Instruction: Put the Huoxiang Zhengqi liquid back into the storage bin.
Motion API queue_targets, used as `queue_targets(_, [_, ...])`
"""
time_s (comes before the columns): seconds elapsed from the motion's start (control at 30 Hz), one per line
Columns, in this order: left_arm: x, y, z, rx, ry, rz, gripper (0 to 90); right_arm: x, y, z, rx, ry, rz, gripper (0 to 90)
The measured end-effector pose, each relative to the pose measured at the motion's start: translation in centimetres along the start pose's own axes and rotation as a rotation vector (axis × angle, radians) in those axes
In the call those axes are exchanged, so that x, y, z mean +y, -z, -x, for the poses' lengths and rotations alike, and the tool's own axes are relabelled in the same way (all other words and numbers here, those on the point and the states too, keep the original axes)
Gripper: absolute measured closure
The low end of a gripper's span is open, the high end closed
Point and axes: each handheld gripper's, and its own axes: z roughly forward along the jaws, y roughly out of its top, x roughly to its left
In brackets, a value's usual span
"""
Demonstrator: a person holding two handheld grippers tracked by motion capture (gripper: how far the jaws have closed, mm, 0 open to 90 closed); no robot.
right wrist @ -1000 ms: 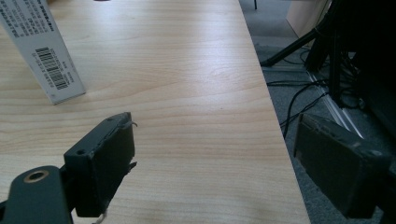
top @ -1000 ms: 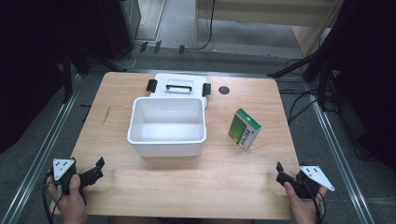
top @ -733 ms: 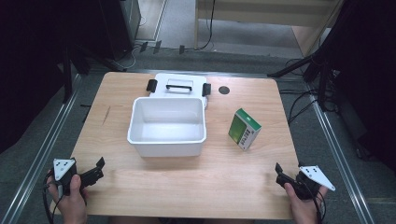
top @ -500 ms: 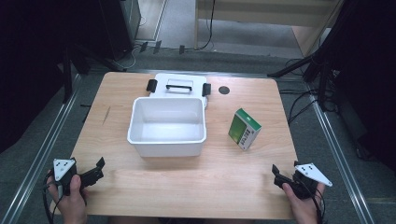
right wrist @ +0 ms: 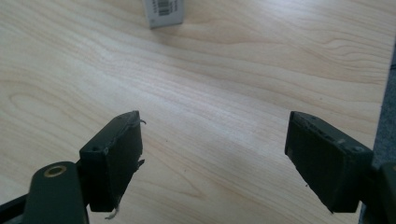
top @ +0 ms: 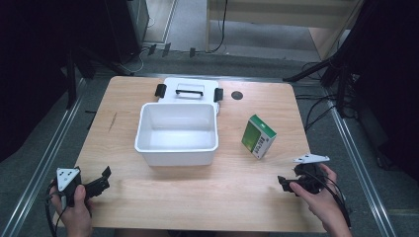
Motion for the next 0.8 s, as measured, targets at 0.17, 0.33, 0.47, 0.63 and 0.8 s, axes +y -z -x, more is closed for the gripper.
queue_targets(0.17, [0.0, 0.0, 0.0, 0.001, 0.002, -0.001, 0.0, 2.3, -0.1, -0.2, 0.024, 0.046, -0.157, 18.1])
queue_targets(0.33, [0.0, 0.0, 0.0, 0.000, 0.005, -0.002, 0.0, 4.7, 0.3, -0.8, 0.031, 0.117, -0.249, 16.1])
queue_targets(0.47, [0.0, 0.0, 0.0, 0.001, 0.005, -0.002, 0.0, 5.9, 0.6, -1.3, 0.026, 0.147, -0.271, 15.8])
queue_targets(0.63, [0.0, 0.0, 0.0, 0.000, 0.006, -0.003, 0.0, 8.1, 0.9, -1.9, 0.035, 0.177, -0.292, 14.1])
queue_targets(0.8, [0.0, -0.1, 0.0, 0.001, 0.009, -0.004, 0.0, 9.7, 1.2, -2.2, 0.032, 0.204, -0.302, 14.3])
